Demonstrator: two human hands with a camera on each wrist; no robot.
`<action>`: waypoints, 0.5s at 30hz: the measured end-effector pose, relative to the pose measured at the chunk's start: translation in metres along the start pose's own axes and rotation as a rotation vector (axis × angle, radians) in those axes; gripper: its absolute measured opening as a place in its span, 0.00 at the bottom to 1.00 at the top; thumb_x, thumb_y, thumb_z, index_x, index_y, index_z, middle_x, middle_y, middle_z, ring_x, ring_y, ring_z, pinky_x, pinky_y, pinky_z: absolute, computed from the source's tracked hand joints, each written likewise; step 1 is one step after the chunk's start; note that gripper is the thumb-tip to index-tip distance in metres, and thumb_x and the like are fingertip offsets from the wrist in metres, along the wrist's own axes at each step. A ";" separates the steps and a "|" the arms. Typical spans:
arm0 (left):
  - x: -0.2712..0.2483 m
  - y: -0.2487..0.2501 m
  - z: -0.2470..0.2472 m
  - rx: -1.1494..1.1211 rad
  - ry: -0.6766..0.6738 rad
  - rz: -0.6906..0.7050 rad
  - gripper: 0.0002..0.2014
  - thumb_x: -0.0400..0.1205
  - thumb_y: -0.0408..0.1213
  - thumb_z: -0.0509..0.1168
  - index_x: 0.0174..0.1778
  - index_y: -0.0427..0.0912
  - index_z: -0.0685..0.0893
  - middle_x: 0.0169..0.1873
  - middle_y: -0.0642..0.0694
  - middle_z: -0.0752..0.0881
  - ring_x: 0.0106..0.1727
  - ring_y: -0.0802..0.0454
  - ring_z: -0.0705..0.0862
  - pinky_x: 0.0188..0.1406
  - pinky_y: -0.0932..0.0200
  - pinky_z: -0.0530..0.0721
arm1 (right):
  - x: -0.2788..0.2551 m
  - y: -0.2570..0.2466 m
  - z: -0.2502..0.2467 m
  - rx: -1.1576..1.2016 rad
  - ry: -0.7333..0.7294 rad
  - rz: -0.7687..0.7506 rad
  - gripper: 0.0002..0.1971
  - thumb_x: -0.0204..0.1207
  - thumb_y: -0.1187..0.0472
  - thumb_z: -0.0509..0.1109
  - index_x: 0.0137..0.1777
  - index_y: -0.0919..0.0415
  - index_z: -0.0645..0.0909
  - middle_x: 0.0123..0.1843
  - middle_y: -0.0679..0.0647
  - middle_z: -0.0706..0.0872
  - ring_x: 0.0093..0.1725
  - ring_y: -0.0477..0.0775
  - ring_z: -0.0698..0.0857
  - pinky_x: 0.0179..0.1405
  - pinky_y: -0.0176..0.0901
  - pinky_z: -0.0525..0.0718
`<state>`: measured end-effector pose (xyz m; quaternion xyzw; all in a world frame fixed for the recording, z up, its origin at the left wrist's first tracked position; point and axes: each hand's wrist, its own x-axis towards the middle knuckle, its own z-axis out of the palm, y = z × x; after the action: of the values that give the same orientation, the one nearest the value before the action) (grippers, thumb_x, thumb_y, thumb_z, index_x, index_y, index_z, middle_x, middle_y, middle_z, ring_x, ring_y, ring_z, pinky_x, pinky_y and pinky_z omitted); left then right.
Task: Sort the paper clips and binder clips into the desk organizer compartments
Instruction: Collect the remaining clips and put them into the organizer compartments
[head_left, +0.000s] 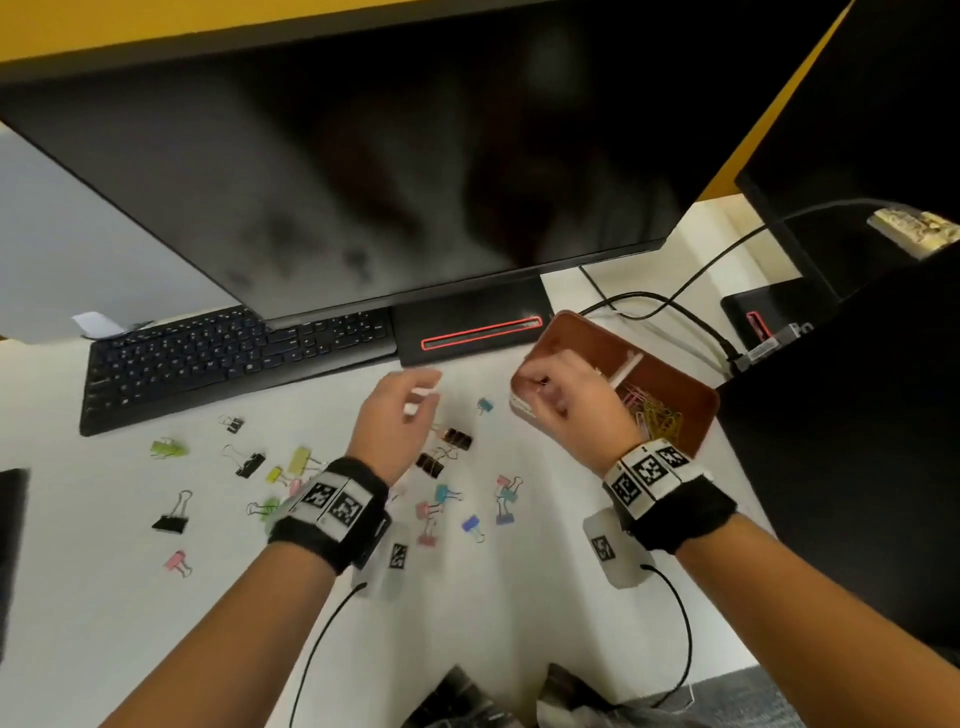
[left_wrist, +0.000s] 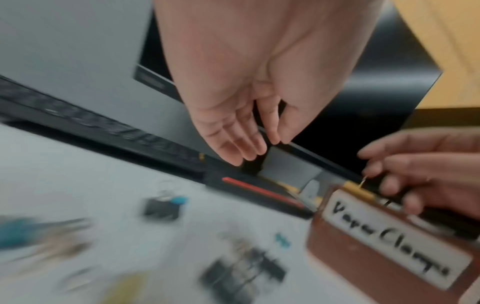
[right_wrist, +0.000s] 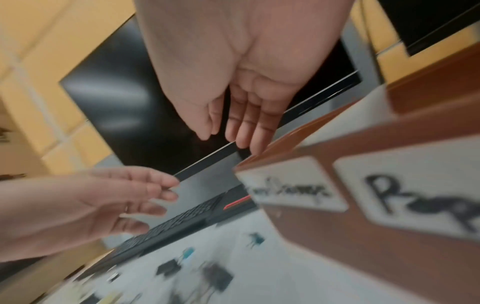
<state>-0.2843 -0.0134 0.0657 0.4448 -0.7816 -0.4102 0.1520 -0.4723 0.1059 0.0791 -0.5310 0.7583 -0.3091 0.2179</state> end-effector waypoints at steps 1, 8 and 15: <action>-0.008 -0.017 -0.007 0.040 0.024 -0.042 0.11 0.80 0.33 0.63 0.57 0.46 0.81 0.53 0.51 0.79 0.45 0.61 0.80 0.49 0.69 0.80 | 0.000 -0.005 0.010 -0.002 -0.077 -0.021 0.14 0.77 0.59 0.68 0.62 0.52 0.78 0.54 0.48 0.79 0.47 0.43 0.80 0.53 0.43 0.84; -0.050 -0.098 -0.014 0.266 -0.087 -0.269 0.21 0.71 0.41 0.74 0.59 0.49 0.79 0.53 0.48 0.73 0.53 0.51 0.76 0.60 0.53 0.78 | 0.011 -0.017 0.087 -0.231 -0.513 0.023 0.31 0.74 0.54 0.70 0.75 0.43 0.63 0.76 0.56 0.66 0.74 0.60 0.69 0.71 0.54 0.75; -0.052 -0.102 0.005 0.294 -0.140 -0.115 0.21 0.70 0.38 0.76 0.59 0.47 0.83 0.53 0.50 0.73 0.52 0.57 0.69 0.56 0.68 0.66 | 0.021 -0.034 0.132 -0.423 -0.551 0.067 0.24 0.72 0.50 0.72 0.68 0.47 0.73 0.72 0.57 0.65 0.70 0.63 0.67 0.68 0.59 0.72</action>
<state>-0.2002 0.0046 -0.0105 0.4767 -0.8151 -0.3292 0.0067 -0.3701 0.0465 0.0087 -0.6027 0.7352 0.0174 0.3097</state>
